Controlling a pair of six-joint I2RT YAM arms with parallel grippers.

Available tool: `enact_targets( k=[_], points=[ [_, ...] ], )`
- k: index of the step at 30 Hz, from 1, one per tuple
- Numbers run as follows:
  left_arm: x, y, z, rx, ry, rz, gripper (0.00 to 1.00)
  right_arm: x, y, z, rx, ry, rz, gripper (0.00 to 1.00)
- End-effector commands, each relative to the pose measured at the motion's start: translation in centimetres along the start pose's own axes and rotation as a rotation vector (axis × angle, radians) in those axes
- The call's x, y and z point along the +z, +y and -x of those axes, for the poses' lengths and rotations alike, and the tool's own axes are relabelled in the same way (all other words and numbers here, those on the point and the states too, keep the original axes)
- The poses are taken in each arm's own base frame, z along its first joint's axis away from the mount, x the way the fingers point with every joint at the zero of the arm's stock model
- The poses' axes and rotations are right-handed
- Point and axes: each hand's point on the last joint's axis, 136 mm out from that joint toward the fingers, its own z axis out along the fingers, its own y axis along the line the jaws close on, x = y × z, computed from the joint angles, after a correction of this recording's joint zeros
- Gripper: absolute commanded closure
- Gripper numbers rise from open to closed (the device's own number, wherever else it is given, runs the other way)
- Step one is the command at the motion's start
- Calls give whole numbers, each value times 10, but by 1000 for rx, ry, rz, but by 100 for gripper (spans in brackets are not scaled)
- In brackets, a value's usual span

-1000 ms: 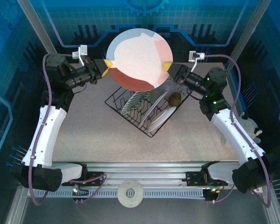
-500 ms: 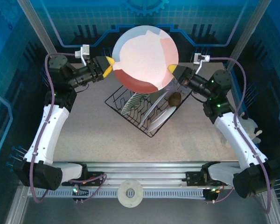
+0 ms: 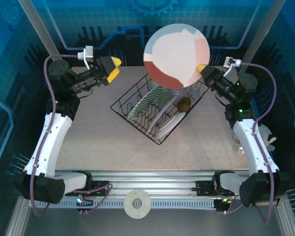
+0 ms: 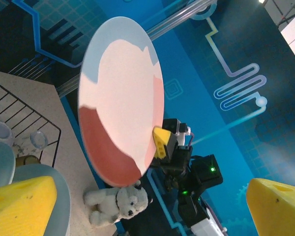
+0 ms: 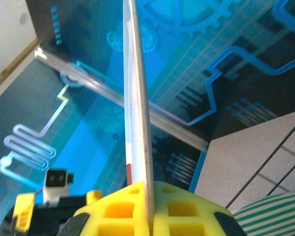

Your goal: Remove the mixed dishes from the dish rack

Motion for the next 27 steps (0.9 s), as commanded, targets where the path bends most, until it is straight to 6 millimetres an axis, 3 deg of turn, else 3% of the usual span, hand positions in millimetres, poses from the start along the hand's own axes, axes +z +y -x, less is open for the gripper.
enact_targets(
  k=[1,6,12,20,27],
  points=[
    [-16,-21,-15,103,5,-9,1,-18,13,32,-31,-119,29,100],
    [-28,-17,-35,120,27,20,1,-39,-23,74,-24,-275,-86,100],
    [-40,-6,-62,108,64,37,1,-52,-75,103,-28,-405,-246,100],
    [-44,10,-87,89,111,62,1,-58,-140,124,-9,-503,-412,100],
    [-39,24,-93,53,128,66,1,-53,-200,133,40,-558,-536,100]
  ],
)
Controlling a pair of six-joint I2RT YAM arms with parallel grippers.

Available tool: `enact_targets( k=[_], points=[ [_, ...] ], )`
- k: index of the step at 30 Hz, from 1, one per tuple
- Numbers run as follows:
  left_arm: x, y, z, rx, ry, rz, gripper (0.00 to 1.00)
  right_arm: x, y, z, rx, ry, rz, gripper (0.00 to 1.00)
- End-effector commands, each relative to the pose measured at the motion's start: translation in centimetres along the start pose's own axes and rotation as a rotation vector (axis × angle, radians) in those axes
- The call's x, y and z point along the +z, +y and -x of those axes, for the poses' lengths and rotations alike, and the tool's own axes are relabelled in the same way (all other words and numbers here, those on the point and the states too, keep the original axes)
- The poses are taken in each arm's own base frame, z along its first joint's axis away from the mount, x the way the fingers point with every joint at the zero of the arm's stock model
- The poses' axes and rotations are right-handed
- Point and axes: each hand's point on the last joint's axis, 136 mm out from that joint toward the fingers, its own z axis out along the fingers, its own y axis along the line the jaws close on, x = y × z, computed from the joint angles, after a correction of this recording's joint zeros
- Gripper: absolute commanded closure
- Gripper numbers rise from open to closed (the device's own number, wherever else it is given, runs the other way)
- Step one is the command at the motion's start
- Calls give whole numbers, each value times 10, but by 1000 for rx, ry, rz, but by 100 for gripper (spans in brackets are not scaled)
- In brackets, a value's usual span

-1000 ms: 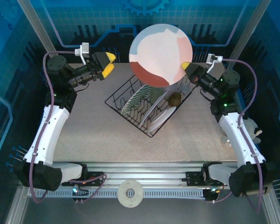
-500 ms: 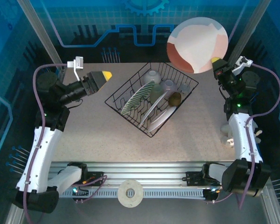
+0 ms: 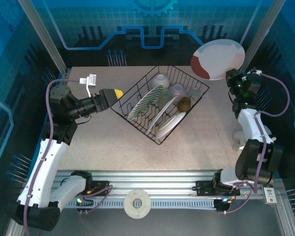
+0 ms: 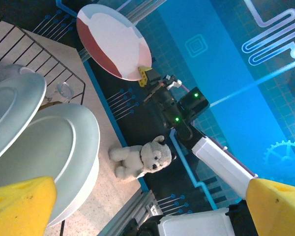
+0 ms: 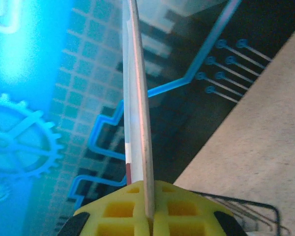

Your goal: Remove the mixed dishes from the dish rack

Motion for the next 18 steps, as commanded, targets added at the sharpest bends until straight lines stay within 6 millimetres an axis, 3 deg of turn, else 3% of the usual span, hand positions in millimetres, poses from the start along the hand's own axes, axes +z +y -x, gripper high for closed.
enact_targets(
  k=[1,9,18],
  points=[
    [2,-1,-7,16,25,-23,1,9,2,27,-14,-129,5,100],
    [9,11,-16,-9,60,-12,1,41,-51,35,82,-220,-125,100],
    [13,17,-26,-20,88,-3,1,71,-97,38,134,-264,-201,100]
  ],
)
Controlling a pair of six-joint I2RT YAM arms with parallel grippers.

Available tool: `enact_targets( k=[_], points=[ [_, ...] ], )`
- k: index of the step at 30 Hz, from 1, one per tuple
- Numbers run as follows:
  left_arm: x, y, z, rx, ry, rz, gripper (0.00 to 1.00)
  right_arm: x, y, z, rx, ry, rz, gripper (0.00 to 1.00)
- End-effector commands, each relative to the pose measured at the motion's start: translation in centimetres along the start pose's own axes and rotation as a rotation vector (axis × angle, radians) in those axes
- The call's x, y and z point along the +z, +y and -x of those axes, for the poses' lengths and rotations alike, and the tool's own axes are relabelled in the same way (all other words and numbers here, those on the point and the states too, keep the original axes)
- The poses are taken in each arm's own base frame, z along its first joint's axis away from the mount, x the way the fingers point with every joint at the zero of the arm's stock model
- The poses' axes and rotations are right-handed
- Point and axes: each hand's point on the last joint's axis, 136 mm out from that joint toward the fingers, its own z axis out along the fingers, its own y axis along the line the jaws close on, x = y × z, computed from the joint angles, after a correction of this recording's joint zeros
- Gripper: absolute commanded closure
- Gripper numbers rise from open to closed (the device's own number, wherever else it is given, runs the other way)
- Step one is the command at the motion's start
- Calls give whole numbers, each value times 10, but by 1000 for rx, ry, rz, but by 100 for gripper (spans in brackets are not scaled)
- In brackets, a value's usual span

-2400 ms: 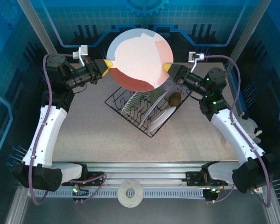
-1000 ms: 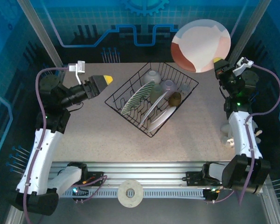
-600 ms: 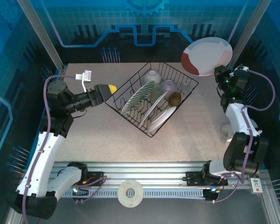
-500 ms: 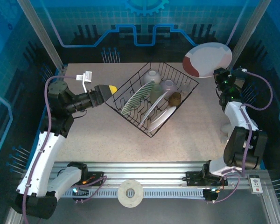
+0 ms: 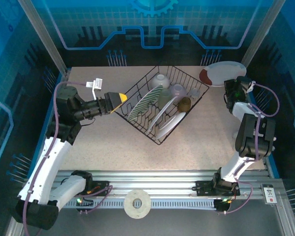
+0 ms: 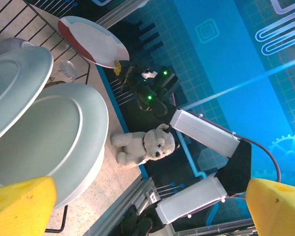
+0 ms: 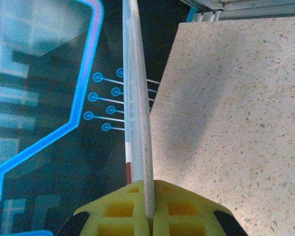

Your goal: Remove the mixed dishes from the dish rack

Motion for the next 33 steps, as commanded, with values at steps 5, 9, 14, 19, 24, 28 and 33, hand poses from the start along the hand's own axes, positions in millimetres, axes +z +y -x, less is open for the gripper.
enact_targets(
  k=[5,9,14,19,24,28,33],
  points=[
    [3,2,-9,27,32,-11,1,24,31,33,33,-107,86,100],
    [6,6,-7,19,32,-5,1,38,21,26,33,-84,55,100],
    [9,9,-3,8,23,-6,1,50,5,15,26,-59,9,100],
    [9,10,-4,11,23,-5,1,54,-12,6,26,-43,-22,100],
    [9,12,-5,12,24,-1,1,59,-28,-3,28,-21,-57,100],
    [8,12,-4,13,19,8,1,65,-37,-10,39,8,-81,93],
    [6,16,-5,25,11,38,1,69,-45,-17,52,43,-116,77]
  ],
)
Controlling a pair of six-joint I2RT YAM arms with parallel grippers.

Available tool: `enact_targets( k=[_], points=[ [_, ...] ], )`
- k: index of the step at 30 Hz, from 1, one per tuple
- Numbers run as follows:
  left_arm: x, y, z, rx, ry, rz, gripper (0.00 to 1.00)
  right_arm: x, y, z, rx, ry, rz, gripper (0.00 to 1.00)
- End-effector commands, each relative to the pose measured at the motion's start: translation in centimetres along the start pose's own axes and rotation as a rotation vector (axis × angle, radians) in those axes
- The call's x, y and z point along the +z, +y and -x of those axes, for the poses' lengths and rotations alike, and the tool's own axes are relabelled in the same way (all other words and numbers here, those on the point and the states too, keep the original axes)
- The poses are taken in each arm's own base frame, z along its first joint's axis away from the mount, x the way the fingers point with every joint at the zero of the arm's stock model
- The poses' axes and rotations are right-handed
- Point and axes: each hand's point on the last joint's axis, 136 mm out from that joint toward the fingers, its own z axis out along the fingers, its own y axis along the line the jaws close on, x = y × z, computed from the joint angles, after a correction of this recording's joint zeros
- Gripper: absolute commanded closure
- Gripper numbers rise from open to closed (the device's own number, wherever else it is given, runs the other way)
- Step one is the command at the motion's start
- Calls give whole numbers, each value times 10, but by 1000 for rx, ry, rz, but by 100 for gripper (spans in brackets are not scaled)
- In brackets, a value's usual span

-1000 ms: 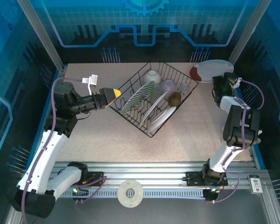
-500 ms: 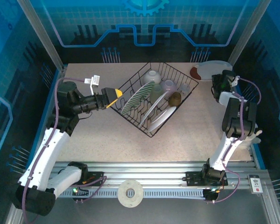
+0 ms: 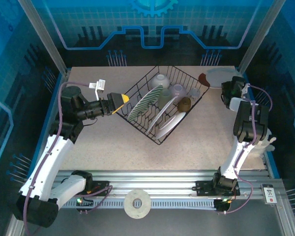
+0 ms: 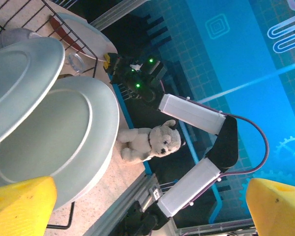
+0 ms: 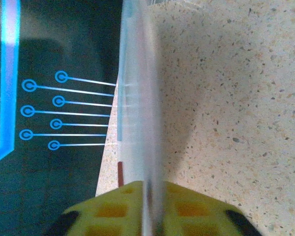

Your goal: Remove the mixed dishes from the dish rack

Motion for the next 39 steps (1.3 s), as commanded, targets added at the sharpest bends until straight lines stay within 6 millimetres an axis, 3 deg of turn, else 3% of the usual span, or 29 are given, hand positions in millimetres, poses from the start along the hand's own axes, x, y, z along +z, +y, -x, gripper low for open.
enact_targets(
  k=[1,8,16,20,28,39],
  points=[
    [-2,1,-1,44,-10,19,1,6,3,-2,10,14,-7,74],
    [-5,9,-3,61,-9,83,1,4,-3,-9,16,58,-39,56],
    [-7,9,-2,60,-11,101,1,-11,-7,-15,3,120,-129,18],
    [-8,12,-2,68,-7,122,1,-20,2,-18,-30,158,-153,2],
    [-9,23,-1,122,36,220,1,-56,54,-18,-134,165,-72,0],
    [0,32,14,251,71,342,2,-146,119,-6,-250,119,112,0]
  ],
)
